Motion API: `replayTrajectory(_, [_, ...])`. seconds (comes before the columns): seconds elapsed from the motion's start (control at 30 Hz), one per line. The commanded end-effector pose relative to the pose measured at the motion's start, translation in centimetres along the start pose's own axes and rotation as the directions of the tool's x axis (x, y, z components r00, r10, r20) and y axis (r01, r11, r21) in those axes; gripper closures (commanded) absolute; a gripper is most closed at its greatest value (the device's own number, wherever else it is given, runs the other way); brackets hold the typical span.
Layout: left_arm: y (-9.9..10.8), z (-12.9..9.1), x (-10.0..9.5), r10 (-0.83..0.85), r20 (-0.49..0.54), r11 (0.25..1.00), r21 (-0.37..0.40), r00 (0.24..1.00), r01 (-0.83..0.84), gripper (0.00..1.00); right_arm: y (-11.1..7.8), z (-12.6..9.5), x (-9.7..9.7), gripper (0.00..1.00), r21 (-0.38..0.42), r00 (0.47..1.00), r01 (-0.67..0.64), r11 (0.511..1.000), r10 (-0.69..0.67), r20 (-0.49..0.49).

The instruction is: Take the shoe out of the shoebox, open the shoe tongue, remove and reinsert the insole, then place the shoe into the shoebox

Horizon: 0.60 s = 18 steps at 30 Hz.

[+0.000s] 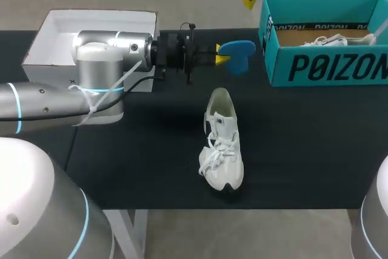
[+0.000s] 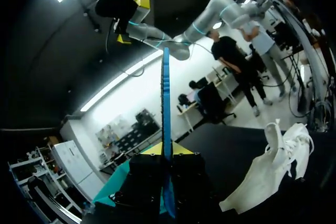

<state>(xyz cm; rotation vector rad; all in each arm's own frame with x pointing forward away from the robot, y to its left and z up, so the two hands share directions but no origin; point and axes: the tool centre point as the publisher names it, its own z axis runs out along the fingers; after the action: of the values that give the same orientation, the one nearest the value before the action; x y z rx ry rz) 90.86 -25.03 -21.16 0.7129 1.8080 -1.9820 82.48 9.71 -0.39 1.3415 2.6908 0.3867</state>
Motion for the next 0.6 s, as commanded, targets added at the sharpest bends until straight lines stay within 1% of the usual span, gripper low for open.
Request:
replayTrajectory(0.03, [0.1,0.1,0.0,0.0,-0.002,1.0,0.0,1.0,0.0,1.0,0.1,0.0,0.0,0.0,0.002,1.0,-0.001,1.0,0.001,0.0])
replayTrajectory(0.17, [0.1,0.1,0.0,0.0,-0.002,1.0,0.0,1.0,0.0,1.0,0.1,0.0,0.0,0.0,0.002,1.0,-0.001,1.0,0.001,0.0])
replayTrajectory(0.2, [0.0,0.1,-0.3,-0.062,-0.008,0.998,0.014,0.998,0.062,1.0,0.1,0.0,0.0,0.0,0.002,1.0,-0.001,1.0,0.001,0.0])
replayTrajectory(0.23, [-0.2,0.0,-0.4,-0.071,-0.01,0.997,0.014,0.997,0.071,1.0,0.1,0.0,0.0,0.0,0.002,1.0,-0.001,1.0,0.001,0.0])
replayTrajectory(0.27, [-0.3,0.0,-0.5,-0.115,-0.014,0.993,0.012,0.993,0.115,1.0,0.1,0.0,0.0,0.0,0.002,1.0,-0.001,1.0,0.001,0.0])
replayTrajectory(0.33, [-0.7,-0.1,-0.8,-0.173,-0.014,0.984,0.037,0.985,0.173,1.0,0.1,0.0,0.0,0.0,0.002,1.0,-0.001,1.0,0.001,0.0])
replayTrajectory(0.37, [-0.9,-0.1,-0.9,-0.213,-0.019,0.977,0.029,0.977,0.214,1.0,0.1,0.0,0.0,0.0,0.002,1.0,-0.001,1.0,0.001,0.0])
replayTrajectory(0.43, [-1.1,-0.2,-1.0,-0.268,-0.021,0.962,0.041,0.963,0.269,1.0,0.1,0.0,0.0,0.0,0.002,1.0,-0.001,1.0,0.001,0.0])
replayTrajectory(0.53, [-1.4,-0.2,-1.1,-0.356,-0.035,0.934,0.035,0.934,0.357,1.0,0.1,0.0,0.0,0.0,0.002,1.0,-0.001,1.0,0.001,0.0])
replayTrajectory(0.6, [-1.5,-0.3,-1.2,-0.421,-0.032,0.906,0.029,0.907,0.421,1.0,0.1,0.0,0.0,0.0,0.002,1.0,-0.001,1.0,0.001,0.0])
